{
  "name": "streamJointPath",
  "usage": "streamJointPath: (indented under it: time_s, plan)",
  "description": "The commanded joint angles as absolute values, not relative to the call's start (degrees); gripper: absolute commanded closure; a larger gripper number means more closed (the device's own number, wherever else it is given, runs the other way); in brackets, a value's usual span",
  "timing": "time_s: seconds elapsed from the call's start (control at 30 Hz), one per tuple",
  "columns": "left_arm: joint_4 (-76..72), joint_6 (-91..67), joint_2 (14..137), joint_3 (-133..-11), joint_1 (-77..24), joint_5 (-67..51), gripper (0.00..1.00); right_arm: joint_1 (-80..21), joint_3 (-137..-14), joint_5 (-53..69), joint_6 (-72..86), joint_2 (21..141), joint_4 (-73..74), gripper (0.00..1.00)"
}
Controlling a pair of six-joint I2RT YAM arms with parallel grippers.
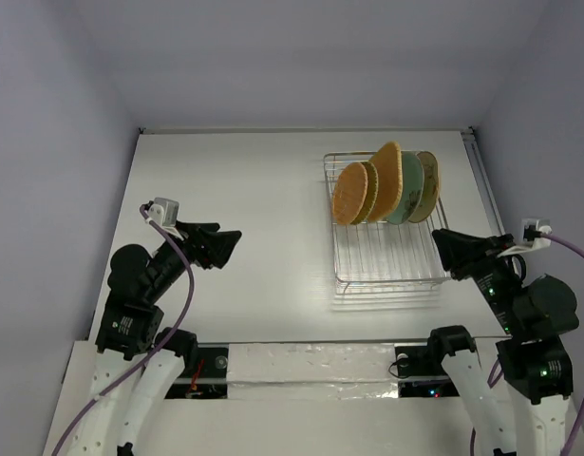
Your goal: Unload the plates from the dish rack
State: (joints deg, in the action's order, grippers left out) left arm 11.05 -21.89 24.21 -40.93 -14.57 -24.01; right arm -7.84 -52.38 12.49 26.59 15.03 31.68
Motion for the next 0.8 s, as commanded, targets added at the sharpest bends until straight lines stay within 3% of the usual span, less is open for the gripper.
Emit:
streamJointPath:
  time_s: [0.0, 0.07, 0.2, 0.27, 0.3, 0.4, 0.43, 0.7, 0.77]
  plan:
    - [10.46, -20.83, 24.44, -42.37, -14.68, -22.94, 0.37, -7.47, -55.11, 12.93, 25.05, 17.05, 31.55, 0.72]
    - [11.34, -20.83, 23.73, -42.1, -14.68, -21.63, 0.36, -7.47, -55.37, 12.05, 24.61, 18.45, 31.9, 0.86]
    - [11.07, -21.0, 23.11, -41.66, -14.68, -20.92, 0.47, -7.47, -56.25, 8.71, 24.0, 21.44, 33.05, 0.97]
    - [11.16, -20.48, 23.99, -41.83, -14.68, -21.27, 0.56, -7.47, -56.6, 8.09, 24.08, 23.19, 33.22, 1.0]
    - [11.34, -20.13, 24.6, -42.1, -14.68, -21.62, 0.69, -7.47, -56.78, 7.13, 24.0, 23.81, 33.14, 1.0]
    - [11.43, -19.78, 26.89, -42.01, -14.68, -21.53, 0.89, -7.47, -56.86, 3.36, 23.65, 27.06, 33.31, 1.0]
    - [11.51, -19.95, 27.42, -41.84, -14.68, -21.19, 1.0, -7.47, -56.34, 2.47, 23.56, 27.94, 33.05, 1.0]
    - [10.2, -21.62, 26.72, -38.94, -14.68, -19.07, 1.0, -7.47, -56.16, -0.71, 23.21, 38.75, 27.08, 1.0]
    - [10.11, -21.62, 26.81, -38.85, -14.68, -19.6, 1.0, -7.47, -56.69, -0.44, 22.42, 42.53, 25.93, 0.91]
